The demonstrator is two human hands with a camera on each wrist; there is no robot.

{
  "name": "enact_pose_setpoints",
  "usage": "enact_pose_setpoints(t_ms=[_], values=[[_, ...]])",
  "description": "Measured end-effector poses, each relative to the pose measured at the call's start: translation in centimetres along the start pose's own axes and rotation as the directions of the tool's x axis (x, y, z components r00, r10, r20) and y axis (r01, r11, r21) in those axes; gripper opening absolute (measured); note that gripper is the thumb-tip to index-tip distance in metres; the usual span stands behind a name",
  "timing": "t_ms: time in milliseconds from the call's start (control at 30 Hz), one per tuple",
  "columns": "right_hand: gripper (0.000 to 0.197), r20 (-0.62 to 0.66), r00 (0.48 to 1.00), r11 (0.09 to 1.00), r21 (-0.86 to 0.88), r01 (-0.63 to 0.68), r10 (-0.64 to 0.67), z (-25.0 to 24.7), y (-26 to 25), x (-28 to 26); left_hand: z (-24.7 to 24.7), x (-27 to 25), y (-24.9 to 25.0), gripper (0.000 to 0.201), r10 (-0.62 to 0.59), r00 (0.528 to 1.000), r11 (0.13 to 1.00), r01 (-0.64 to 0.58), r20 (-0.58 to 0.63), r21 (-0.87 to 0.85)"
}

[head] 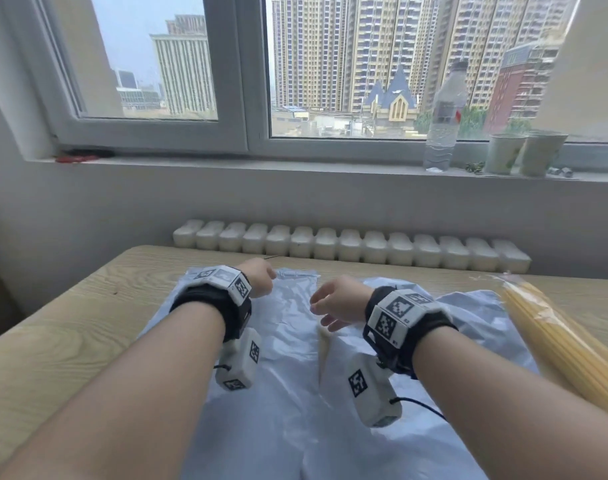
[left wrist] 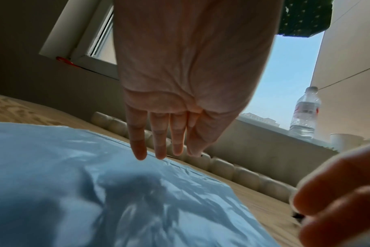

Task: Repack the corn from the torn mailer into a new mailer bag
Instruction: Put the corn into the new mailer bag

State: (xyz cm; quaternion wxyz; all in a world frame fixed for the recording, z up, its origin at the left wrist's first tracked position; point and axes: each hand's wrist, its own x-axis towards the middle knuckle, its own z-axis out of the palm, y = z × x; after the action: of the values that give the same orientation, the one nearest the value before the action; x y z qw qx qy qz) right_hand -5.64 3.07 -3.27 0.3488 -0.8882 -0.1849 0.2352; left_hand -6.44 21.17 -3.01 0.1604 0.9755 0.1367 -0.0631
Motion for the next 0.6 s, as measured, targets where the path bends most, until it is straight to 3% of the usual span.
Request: enact_pose_setpoints(t_ms=[100, 300, 500, 600], values=[[0.026, 0.067, 0.998, 1.000, 0.012, -0.005, 0.005, -0.3, 0.7, 1.4, -0.2, 3.0, 0.0, 0.048, -0.028, 0.999, 0.996, 0.030, -0.026, 0.081], [0.025, 0.044, 0.999, 0.995, 0.099, 0.000, -0.005, -0.6, 2.1, 2.4, 1.1, 7.1, -1.1, 0.051, -0.067, 0.997, 0.983, 0.070, -0.027, 0.168], [0.024, 0.028, 1.000, 0.987, 0.159, -0.006, 0.001, -0.7, 2.6, 2.0, 1.9, 7.1, -0.9, 0.035, -0.040, 0.998, 0.974, 0.052, -0.057, 0.220], [0.026, -0.069, 0.998, 0.986, 0.164, 0.023, -0.012, -0.7, 3.0, 2.3, 1.2, 6.5, -0.9, 0.031, -0.008, 0.992, 0.983, 0.031, -0.127, 0.179]])
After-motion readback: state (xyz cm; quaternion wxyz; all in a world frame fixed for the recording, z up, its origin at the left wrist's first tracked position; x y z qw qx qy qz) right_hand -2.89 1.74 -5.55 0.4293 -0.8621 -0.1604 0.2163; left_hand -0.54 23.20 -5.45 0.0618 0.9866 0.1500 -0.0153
